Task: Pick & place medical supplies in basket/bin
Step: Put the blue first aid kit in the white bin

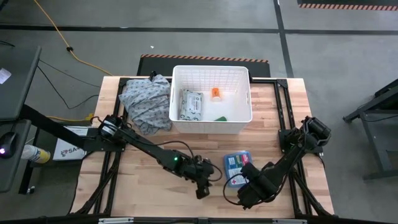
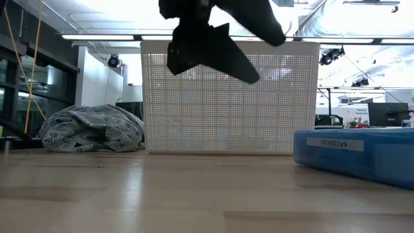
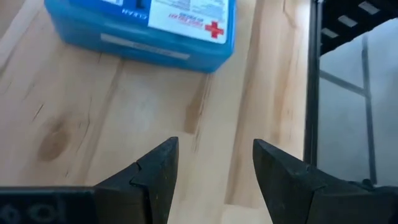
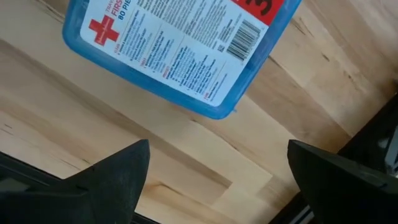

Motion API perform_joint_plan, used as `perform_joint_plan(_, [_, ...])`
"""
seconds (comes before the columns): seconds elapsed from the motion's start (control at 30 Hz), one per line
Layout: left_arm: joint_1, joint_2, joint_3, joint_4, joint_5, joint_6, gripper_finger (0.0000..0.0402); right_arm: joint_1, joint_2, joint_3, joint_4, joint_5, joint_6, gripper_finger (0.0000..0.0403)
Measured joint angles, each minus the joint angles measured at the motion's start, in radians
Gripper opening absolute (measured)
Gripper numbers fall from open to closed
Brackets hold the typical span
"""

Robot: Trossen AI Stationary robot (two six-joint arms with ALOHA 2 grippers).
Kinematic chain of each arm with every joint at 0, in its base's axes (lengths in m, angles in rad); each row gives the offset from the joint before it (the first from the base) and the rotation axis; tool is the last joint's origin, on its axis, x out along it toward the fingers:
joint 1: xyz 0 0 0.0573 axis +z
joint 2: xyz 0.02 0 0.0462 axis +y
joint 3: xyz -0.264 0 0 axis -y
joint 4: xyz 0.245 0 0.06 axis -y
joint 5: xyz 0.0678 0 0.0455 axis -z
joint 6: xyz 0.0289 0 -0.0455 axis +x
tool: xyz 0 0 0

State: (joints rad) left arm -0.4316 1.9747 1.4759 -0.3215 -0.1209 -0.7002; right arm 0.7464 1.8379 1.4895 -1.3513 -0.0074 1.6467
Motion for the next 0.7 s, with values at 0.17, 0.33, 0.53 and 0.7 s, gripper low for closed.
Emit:
perform_joint_plan(0.17, [0.000,0.000,0.000,0.028,0.004,0.016,0.0239,0.000,0.000,0.000,0.022,-0.012,0.001,0.0369])
perform_joint_plan(0.33, [0.025,0.000,0.000,0.035,0.009,0.023,0.0239,0.000,0.000,0.000,0.017,-0.027,0.023,0.0371])
perform_joint_plan(0.53, [0.061,0.000,0.000,0.034,0.008,0.023,0.0239,0.000,0.000,0.000,0.013,-0.020,0.054,0.0365])
perform_joint_plan(0.7, [0.088,0.024,0.002,0.035,0.036,0.011,0.0239,0.000,0.000,0.000,-0.008,-0.020,0.054,0.0366])
